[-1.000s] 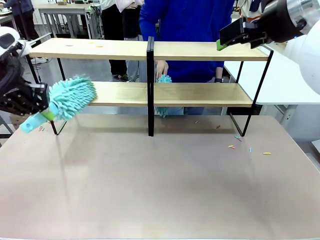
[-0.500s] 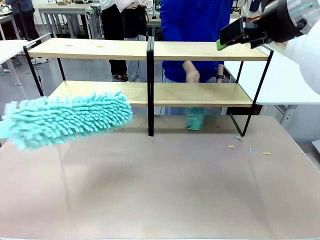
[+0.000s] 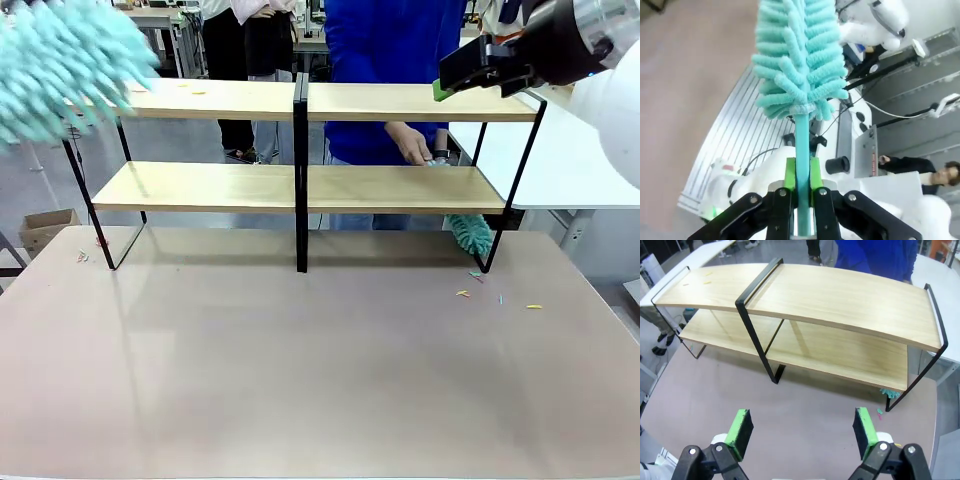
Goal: Clean the shelves.
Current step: Clean another randomly selected level of the Shelf with the Duster, then place the Duster on the table.
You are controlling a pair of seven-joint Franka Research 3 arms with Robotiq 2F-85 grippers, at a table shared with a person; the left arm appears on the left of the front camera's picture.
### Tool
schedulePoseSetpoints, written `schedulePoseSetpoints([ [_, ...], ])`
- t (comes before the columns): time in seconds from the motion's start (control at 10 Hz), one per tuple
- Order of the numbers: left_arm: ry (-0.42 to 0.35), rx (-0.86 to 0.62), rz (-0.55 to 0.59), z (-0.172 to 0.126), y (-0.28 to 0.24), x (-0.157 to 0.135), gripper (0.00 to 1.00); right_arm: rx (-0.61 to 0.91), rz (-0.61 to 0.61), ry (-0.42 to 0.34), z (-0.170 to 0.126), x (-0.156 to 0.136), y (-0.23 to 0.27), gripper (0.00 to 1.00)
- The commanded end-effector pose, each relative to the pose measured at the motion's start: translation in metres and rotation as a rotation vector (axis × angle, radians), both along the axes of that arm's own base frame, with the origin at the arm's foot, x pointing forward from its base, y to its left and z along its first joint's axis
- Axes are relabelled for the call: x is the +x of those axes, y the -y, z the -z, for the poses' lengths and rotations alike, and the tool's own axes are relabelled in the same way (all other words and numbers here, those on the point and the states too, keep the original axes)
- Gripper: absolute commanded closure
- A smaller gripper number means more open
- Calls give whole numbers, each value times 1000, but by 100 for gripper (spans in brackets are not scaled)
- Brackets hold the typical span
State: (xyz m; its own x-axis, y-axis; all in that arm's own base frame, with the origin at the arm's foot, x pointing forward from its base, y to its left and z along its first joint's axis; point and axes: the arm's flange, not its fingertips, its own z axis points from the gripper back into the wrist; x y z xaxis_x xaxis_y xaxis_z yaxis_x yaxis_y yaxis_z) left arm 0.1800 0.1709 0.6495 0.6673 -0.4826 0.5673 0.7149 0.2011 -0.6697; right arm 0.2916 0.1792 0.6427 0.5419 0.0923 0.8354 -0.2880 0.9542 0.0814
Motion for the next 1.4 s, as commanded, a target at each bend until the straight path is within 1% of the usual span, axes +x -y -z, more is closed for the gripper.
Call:
schedulePoseSetpoints([
  [0.0, 110, -94, 26, -29, -44, -1, 100, 6, 0, -2, -1, 0, -1, 0],
  [0.1, 173, -105, -93, -40, -67, -9, 100, 6, 0, -2, -1, 0, -1, 0],
  [0.3, 250, -116, -196, -54, -102, -19, 100, 6, 0, -2, -1, 0, -1, 0],
  [0.4, 235, -133, -342, -61, -120, -23, 100, 6, 0, -2, -1, 0, -1, 0],
  [0.5, 174, -186, -515, -65, -137, -18, 100, 6, 0, -2, -1, 0, -1, 0],
  [0.6, 39, -197, -764, -62, -145, -7, 100, 6, 0, -2, -1, 0, -1, 0],
  [0.7, 215, -121, -369, -59, -131, -31, 100, 6, 0, -2, -1, 0, -1, 0],
  [1.3, 215, -121, -369, -59, -131, -31, 100, 6, 0, -2, -1, 0, -1, 0],
])
